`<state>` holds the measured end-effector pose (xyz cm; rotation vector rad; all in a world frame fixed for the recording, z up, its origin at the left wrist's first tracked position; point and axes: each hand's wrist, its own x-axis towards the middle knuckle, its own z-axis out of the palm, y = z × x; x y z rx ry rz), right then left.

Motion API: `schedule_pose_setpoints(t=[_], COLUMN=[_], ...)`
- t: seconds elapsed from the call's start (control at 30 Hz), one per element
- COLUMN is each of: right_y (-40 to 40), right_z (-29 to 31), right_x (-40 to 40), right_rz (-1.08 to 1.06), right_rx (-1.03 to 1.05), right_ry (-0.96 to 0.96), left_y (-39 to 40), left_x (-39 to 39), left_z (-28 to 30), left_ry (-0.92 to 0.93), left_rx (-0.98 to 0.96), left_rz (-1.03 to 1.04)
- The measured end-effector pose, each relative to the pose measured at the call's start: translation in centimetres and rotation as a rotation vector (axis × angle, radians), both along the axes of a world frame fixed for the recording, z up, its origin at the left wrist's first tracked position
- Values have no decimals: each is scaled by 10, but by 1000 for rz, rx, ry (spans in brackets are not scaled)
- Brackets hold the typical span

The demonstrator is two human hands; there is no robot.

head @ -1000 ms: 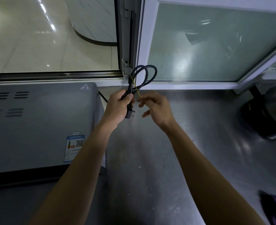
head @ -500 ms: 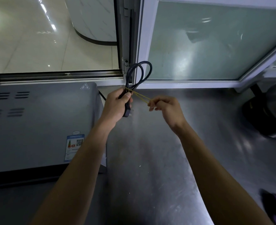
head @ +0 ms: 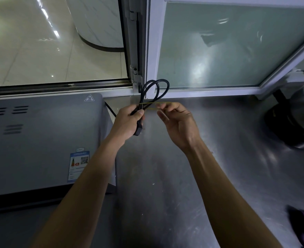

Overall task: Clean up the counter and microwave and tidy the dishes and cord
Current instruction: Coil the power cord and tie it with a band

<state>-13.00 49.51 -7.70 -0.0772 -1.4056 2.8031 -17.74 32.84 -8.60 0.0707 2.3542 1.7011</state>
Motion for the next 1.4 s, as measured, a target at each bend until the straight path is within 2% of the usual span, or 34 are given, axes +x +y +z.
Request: schedule_pose_setpoints(t=[0.13, 0.57, 0.7, 0.93, 1.13, 1.27, 1.4], right_y=[-5, -6, -7, -15, -14, -6, 10], right_z=[-1, 9, 11, 5, -4, -7, 3], right_x=[-3, 2, 3, 8, 6, 3, 1], right_rz=[-31, -28, -91, -349, -444, -438, -350], right_rx=[12, 60, 72, -95, -221, -162, 9], right_ry=[33, -73, -73, -206, -351, -421, -399], left_y=[1, 5, 4, 13, 16, 15, 13], left_x=[2, 8, 8, 16, 23, 27, 28], left_z=[1, 4, 1, 0, -2, 1, 3], left_ry=[-1, 8, 6, 94, 183, 226, 246], left_rx=[-2, -23, -25, -69, -106, -129, -171], left_rz=[-7, -52, -58, -40, -51, -104, -138])
